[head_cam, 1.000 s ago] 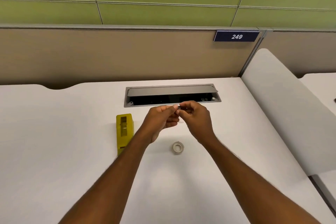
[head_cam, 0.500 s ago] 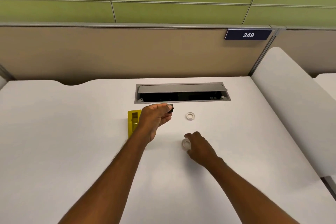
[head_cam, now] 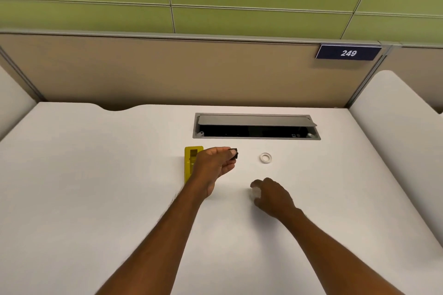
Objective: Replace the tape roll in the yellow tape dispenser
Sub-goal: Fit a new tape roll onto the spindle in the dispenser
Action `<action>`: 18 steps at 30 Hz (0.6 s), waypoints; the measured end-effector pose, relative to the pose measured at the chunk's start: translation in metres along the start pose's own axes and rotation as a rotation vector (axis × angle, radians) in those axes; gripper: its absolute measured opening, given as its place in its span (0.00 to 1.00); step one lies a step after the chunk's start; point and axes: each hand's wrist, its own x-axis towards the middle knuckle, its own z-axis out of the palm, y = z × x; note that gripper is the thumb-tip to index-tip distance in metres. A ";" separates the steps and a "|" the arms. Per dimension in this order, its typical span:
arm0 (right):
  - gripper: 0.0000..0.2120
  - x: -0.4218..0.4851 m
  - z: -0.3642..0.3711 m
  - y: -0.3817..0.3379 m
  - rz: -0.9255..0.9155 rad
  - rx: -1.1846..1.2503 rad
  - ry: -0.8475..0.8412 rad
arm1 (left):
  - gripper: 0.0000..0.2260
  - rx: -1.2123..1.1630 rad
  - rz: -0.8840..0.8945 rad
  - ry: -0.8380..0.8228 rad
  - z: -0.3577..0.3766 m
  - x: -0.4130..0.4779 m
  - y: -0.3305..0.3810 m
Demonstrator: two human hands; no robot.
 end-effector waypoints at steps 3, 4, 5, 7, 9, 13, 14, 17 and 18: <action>0.14 0.003 -0.021 -0.016 0.159 0.616 0.070 | 0.08 0.020 0.009 0.019 -0.004 -0.001 0.001; 0.13 0.003 -0.029 -0.024 0.186 0.867 0.048 | 0.09 0.029 0.014 0.026 -0.005 -0.002 0.001; 0.14 0.003 -0.037 -0.032 0.180 1.073 0.013 | 0.09 0.041 0.020 0.033 -0.005 -0.002 0.001; 0.14 0.004 -0.051 -0.047 0.119 1.318 -0.032 | 0.10 0.071 0.035 0.041 -0.005 -0.003 0.002; 0.12 0.004 -0.064 -0.061 0.051 1.414 -0.057 | 0.11 0.099 0.049 0.037 -0.006 -0.004 0.003; 0.09 0.005 -0.078 -0.080 -0.021 1.447 -0.076 | 0.11 0.112 0.074 0.029 -0.012 -0.005 0.007; 0.09 0.005 -0.079 -0.082 -0.026 1.440 -0.072 | 0.11 0.104 0.075 0.029 -0.014 -0.005 0.008; 0.10 0.007 -0.082 -0.087 -0.041 1.426 -0.067 | 0.08 0.131 0.092 0.040 -0.021 -0.003 0.010; 0.11 0.008 -0.082 -0.089 -0.051 1.415 -0.071 | 0.07 0.138 0.096 0.039 -0.024 -0.003 0.010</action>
